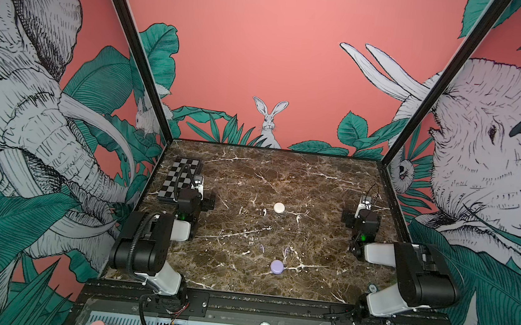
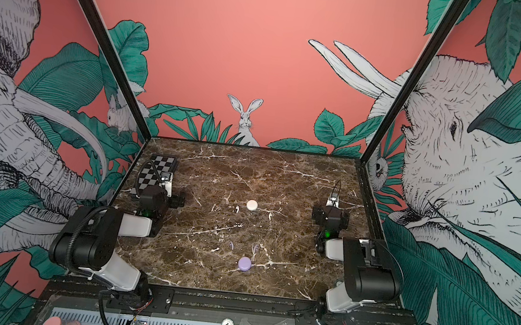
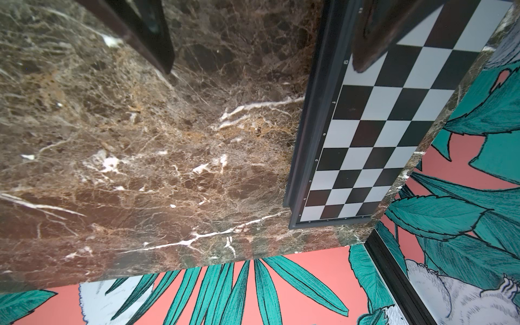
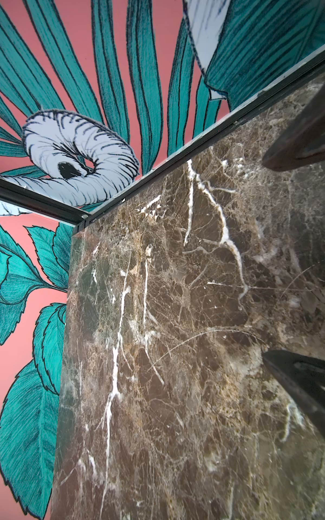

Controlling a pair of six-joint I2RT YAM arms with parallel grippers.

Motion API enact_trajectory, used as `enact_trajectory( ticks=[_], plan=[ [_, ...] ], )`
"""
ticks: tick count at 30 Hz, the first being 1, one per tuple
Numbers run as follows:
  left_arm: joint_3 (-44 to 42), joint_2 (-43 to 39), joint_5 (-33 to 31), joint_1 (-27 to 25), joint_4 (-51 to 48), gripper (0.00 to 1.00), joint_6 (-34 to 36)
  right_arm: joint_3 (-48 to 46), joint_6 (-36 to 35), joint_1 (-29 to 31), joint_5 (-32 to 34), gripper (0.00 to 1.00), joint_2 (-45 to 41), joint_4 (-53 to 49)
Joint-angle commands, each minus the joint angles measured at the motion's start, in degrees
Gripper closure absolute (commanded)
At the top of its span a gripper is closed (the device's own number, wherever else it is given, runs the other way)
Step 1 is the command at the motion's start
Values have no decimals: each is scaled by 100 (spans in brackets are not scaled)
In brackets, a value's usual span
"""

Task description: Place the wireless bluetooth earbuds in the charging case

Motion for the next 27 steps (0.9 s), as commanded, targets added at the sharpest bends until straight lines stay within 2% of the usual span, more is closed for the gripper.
enact_trajectory(
  ticks=[1, 22, 23, 26, 27],
  plan=[
    [-61, -107, -22, 19, 150, 1, -33, 4, 26, -2, 6, 2, -41, 208],
    [-61, -99, -17, 22, 154, 1, -41, -21, 22, -2, 11, 2, -53, 250],
    [-65, -107, -19, 25, 140, 1, -38, -22, 44, -2, 173, 2, -114, 359],
    [-85, -115, -34, 26, 180, 1, -48, 135, 53, 38, 318, 2, -682, -428],
    [-102, -129, -6, 26, 204, 1, -36, 354, 56, 72, 336, 2, -989, -1144]
  ],
)
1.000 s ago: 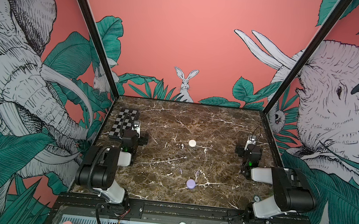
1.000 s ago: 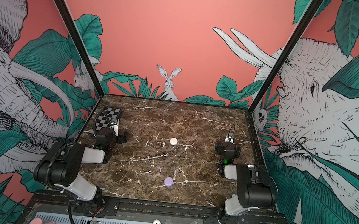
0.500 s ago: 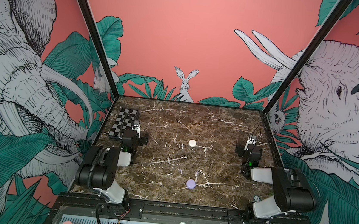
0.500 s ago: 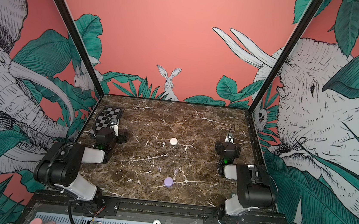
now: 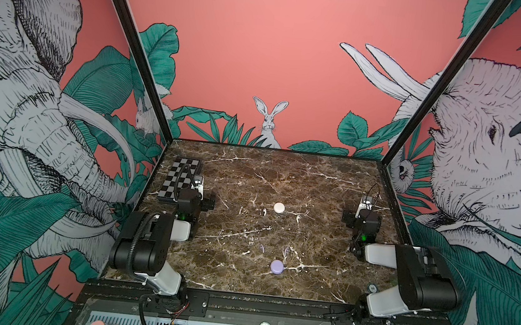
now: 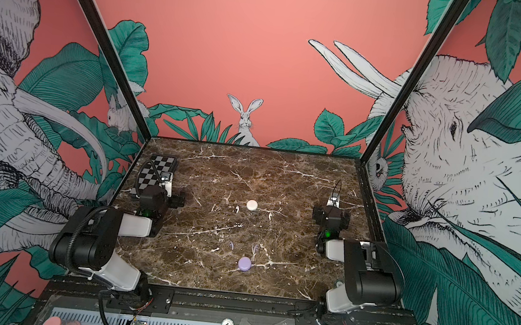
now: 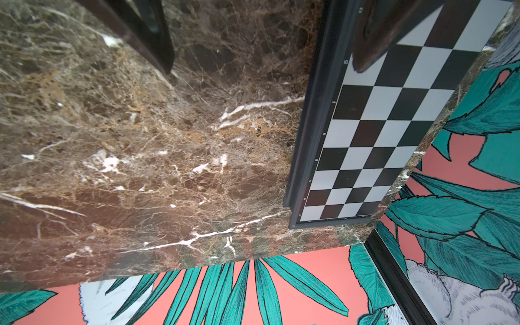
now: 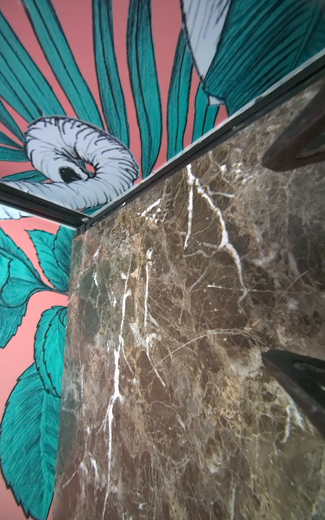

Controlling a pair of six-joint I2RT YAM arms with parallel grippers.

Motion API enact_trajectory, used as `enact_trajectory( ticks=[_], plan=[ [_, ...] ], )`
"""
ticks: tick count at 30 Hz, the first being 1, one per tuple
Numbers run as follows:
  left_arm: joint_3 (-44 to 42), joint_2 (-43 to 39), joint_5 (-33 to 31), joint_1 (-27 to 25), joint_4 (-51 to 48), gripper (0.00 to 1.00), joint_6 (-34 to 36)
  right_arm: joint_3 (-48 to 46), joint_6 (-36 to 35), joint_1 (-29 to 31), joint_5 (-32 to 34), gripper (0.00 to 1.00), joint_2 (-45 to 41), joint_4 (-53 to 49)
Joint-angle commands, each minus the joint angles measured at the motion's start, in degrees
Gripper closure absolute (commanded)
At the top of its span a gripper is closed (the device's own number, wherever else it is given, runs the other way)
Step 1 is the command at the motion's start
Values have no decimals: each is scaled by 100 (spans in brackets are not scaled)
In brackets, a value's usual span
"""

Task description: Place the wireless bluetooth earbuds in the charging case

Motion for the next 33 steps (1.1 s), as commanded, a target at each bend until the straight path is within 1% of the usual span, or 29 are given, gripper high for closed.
enact_trajectory(
  ticks=[1, 2, 3, 5, 7, 9, 10, 12, 13, 14, 15, 16, 17, 18, 19, 20, 21, 22, 24, 26, 28, 30, 33],
  plan=[
    [-54, -146, -29, 25, 163, 1, -40, 562, 39, 81, 174, 2, -885, -1381],
    [-3, -202, -98, 26, 66, 1, -41, 720, 170, 98, 128, 2, -1066, -1733],
    [101, -363, -191, 24, -277, 1, -76, 845, 323, 135, 51, 2, -1306, -1981],
    [411, -727, -577, 24, -1192, 1, -233, 1007, 698, 200, -1, 2, -1699, -2294],
    [881, -1204, -718, 13, -2485, 1, -481, 1151, 1396, 203, 1, 2, -2059, -2694],
    [1074, -1519, -601, 6, -2715, 1, -722, 1302, 2313, 183, 261, 2, -2321, -3272],
    [1199, -1736, -602, 3, -2965, 1, -1038, 1392, 2749, 140, 354, 2, -2504, -3655],
    [1471, -2123, -894, 15, -3488, 1, -1853, 1517, 3072, 91, 306, 2, -2783, -4051],
    [1562, -2274, -854, 24, -3592, 1, -2007, 1498, 3321, 86, 352, 2, -2919, -4171],
    [1711, -2410, -677, 29, -3812, 1, -2114, 1415, 3607, 82, 335, 2, -3061, -4139],
    [1922, -2551, -537, 33, -4234, 1, -2356, 1309, 3717, 82, 185, 2, -3177, -3926],
    [2092, -2659, -537, 25, -4611, 1, -2552, 1219, 3681, 82, -71, 2, -3247, -3666],
    [2234, -2756, -654, 24, -4956, 1, -2996, 1228, 3618, 82, -266, 2, -3300, -3583],
    [2279, -2831, -874, 24, -5308, 1, -3737, 1268, 3635, 82, -374, 2, -3312, -3620],
    [2271, -2921, -938, 33, -5561, 1, -4317, 1305, 3659, 82, -447, 2, -3288, -3627],
    [2165, -3032, -683, 28, -5438, 1, -4335, 1335, 3661, 82, -506, 2, -3262, -3623],
    [2012, -3147, -191, 35, -5110, 1, -4055, 1342, 3689, 82, -532, 2, -3243, -3627],
    [1928, -3280, 102, 40, -5003, 1, -3981, 1300, 3728, 86, -540, 2, -3237, -3569],
    [1918, -3447, 245, 26, -5331, 1, -4264, 1242, 3722, 99, -602, 2, -3274, -3486],
    [1991, -3524, 587, 32, -5651, 1, -4069, 1366, 3798, 124, -671, 2, -3256, -3791],
    [2082, -3553, 773, 24, -6073, 1, -4011, 1610, 3831, 158, -821, 2, -3137, -4268],
    [2015, -3592, 1076, 1, -6162, 1, -4017, 1722, 3826, 230, -1016, 2, -3043, -4453],
    [1938, -3682, 1174, -258, -6419, 1, -4041, 1824, 3622, 362, -1028, 2, -2998, -4698]
  ],
)
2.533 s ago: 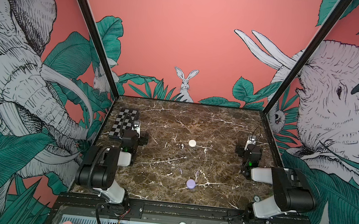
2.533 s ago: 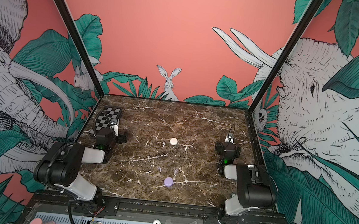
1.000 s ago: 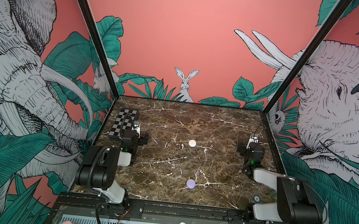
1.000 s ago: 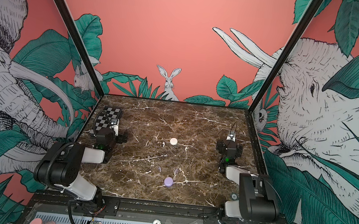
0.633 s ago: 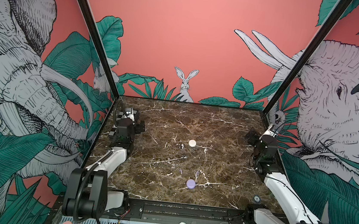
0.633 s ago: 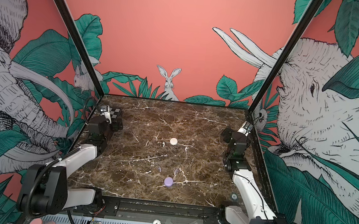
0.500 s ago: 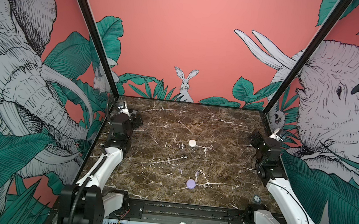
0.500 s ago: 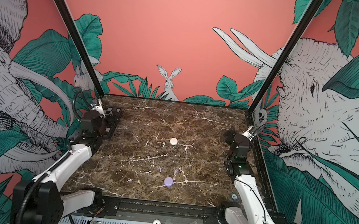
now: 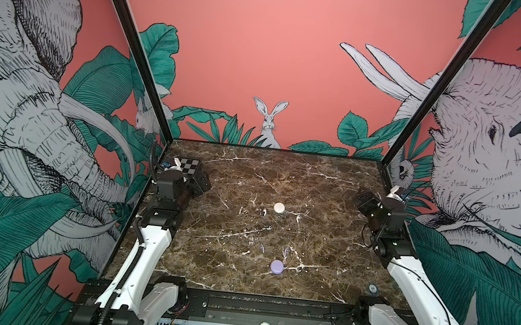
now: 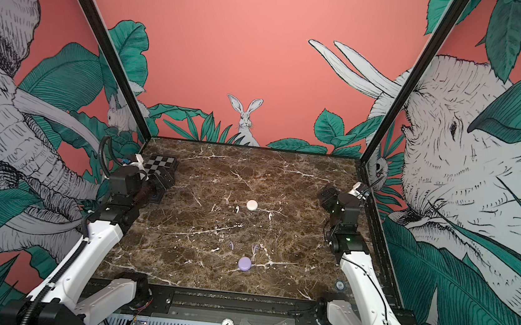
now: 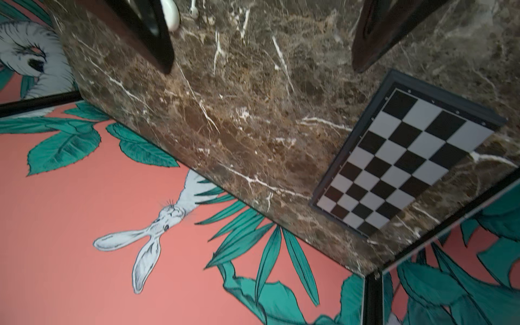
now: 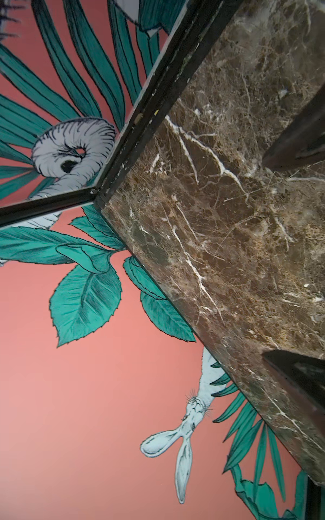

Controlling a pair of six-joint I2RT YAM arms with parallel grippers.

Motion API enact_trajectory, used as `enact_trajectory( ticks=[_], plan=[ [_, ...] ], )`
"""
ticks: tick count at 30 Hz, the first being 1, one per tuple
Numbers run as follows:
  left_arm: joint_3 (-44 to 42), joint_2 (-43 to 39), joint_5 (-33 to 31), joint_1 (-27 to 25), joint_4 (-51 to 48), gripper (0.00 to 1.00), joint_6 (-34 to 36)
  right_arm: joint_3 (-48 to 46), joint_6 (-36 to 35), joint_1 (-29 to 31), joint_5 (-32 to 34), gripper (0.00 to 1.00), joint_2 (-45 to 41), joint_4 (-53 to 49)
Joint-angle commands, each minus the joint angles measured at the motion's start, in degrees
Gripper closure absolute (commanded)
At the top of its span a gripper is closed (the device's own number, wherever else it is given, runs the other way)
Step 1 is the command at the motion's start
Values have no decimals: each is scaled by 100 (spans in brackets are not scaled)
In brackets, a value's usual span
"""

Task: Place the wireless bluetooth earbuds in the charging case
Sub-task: 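Reach the left gripper toward the lavender earbud case while the right arm lifts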

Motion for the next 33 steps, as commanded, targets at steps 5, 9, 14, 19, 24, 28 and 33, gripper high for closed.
enact_trajectory(
  ticks=[5, 9, 14, 19, 24, 28, 33],
  plan=[
    [248, -65, -220, -1102, -1353, 1, 179, 466, -609, 282, -55, 2, 303, -931],
    [416, 171, -570, -1661, -1721, 1, 330, 550, -696, 392, -57, 2, 592, -1161],
    [620, 557, -827, -2024, -2083, 1, 424, 510, -736, 467, 128, 2, 656, -1180],
    [975, 1010, -1234, -2649, -2573, 1, 483, 520, -769, 521, 198, 2, 732, -1188],
    [1043, 1358, -1261, -3136, -2867, 1, 289, 608, -841, 576, 277, 2, 772, -1318],
    [1144, 1558, -1344, -3401, -3098, 1, 209, 554, -866, 585, 296, 2, 740, -1275],
    [1123, 1883, -1061, -3523, -3029, 1, -24, 537, -968, 602, 185, 2, 706, -1207]
  ],
)
